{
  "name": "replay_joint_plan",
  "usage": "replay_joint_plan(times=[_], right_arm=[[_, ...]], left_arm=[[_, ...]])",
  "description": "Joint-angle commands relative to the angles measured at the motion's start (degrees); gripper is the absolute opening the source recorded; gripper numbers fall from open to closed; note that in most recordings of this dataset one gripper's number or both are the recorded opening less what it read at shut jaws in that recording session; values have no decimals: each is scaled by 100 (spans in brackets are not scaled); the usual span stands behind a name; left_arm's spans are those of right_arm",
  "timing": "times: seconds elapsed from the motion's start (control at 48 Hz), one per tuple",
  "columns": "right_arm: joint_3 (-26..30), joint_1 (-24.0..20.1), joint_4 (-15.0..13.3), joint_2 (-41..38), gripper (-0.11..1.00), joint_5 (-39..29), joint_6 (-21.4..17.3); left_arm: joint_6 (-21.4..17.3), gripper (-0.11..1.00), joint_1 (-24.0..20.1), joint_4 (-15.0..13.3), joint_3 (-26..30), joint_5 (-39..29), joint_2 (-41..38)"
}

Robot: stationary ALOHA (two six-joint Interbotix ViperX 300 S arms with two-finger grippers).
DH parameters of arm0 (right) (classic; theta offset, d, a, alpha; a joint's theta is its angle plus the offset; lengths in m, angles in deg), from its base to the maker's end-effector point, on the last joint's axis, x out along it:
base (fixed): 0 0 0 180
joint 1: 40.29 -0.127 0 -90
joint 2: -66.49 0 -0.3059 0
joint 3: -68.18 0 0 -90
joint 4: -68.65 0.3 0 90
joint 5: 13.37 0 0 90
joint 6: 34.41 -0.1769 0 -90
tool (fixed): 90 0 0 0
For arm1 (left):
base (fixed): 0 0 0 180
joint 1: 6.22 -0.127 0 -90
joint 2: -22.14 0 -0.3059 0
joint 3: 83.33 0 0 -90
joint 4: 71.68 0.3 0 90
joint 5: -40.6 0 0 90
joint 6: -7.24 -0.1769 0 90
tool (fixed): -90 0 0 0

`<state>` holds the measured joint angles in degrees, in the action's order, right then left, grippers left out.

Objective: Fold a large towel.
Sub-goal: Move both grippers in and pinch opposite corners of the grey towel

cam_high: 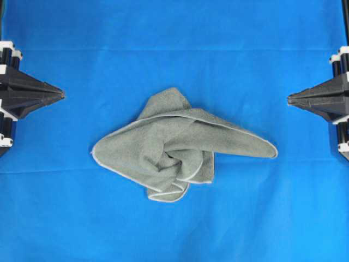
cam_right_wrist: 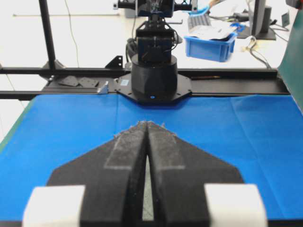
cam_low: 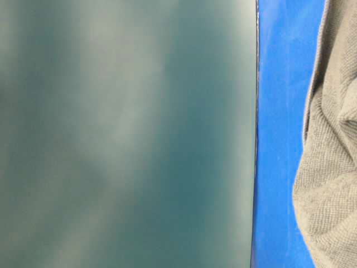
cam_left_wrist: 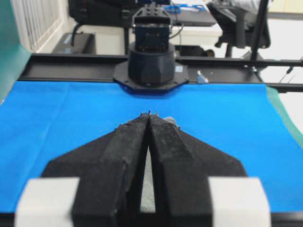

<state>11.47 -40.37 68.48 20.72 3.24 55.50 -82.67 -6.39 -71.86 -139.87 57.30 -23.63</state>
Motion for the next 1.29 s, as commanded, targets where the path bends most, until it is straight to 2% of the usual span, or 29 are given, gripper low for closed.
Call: replay_joint_plan(times=[0.0, 0.083, 0.229, 0.375, 0.646, 0.688, 0.771, 0.897, 0.938, 0.98, 1.043, 1.272], right_arm=[[185, 44, 9, -62, 0, -9, 0], [272, 35, 9, -79, 0, -352, -35], [457, 35, 9, -105, 0, -1441, -255], [466, -18, 18, -229, 0, -2232, -747], [352, -35, 35, -896, 1, -2804, -1714], [334, -35, 35, -1090, 4, -2883, -1872], [316, -35, 35, -1600, 30, -3103, -2206], [316, -35, 26, -2285, 63, -3270, -2514], [343, -35, 26, -2540, 68, -3252, -2593], [352, -35, 35, -2742, 67, -3217, -2646], [369, -44, 35, -2997, 63, -3138, -2716], [387, -62, 35, -3771, 64, -2707, -2874]], left_arm=[[88, 0, 70, -308, 176, -185, -88], [132, 0, 79, -281, 176, -369, -105], [149, 0, 290, -281, 149, -694, -220], [185, 0, 466, -299, 105, -756, -606], [835, 1, 466, -299, 79, -747, -1978], [932, 6, 466, -299, 70, -747, -2215], [1125, 26, 466, -299, 79, -738, -2698], [1424, 64, 475, -308, 176, -694, -3445], [1485, 74, 475, -299, 211, -659, -3639], [1556, 83, 466, -299, 237, -615, -3823], [1626, 85, 466, -299, 272, -571, -4122], [1670, 83, 466, -299, 360, -132, -4939]])
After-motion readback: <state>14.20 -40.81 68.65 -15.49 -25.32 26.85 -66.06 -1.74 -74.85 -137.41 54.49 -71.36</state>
